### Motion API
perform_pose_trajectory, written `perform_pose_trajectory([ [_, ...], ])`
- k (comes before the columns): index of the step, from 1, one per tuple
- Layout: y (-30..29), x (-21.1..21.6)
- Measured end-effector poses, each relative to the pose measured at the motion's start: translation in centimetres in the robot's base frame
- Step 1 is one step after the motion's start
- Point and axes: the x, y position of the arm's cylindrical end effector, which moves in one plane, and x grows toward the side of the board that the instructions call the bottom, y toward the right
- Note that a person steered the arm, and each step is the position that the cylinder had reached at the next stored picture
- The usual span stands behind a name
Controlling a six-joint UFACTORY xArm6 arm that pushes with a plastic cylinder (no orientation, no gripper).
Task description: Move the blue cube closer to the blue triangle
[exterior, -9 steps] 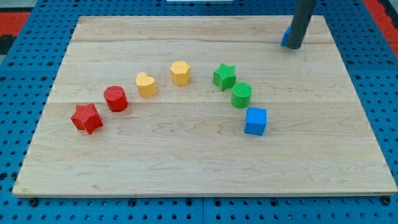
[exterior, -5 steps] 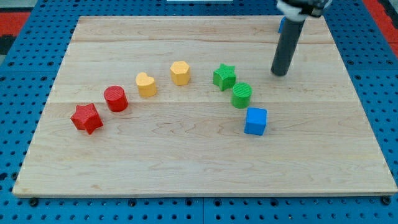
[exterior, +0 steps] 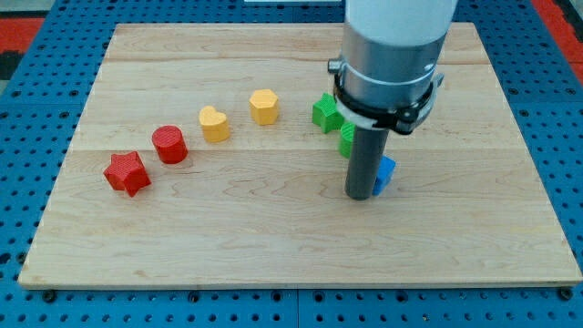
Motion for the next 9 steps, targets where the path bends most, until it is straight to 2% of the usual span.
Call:
perform_pose_trajectory([
  [4, 7.2, -2.7],
  [6, 7.4, -7.0],
  [8, 11.7, -11.9],
  [9, 11.9, -14.8],
])
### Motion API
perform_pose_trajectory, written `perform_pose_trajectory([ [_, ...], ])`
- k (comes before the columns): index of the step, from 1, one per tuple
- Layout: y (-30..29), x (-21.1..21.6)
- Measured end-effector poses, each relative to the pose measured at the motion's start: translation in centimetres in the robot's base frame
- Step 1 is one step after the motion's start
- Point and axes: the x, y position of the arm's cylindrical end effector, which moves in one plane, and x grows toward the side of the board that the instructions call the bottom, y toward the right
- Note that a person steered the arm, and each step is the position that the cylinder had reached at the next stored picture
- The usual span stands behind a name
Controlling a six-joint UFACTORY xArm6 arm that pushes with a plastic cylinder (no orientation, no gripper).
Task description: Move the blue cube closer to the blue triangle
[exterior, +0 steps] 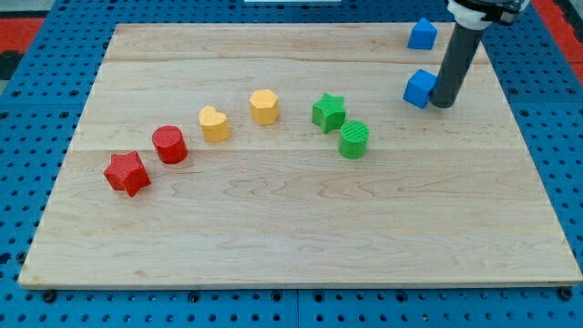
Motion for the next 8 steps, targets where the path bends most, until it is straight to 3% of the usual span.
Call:
perform_pose_trajectory([
  [2, -1.5, -4.7],
  [4, -3.5, 0.1],
  [7, -6.1, -5.4],
  [8, -6.4, -4.0],
])
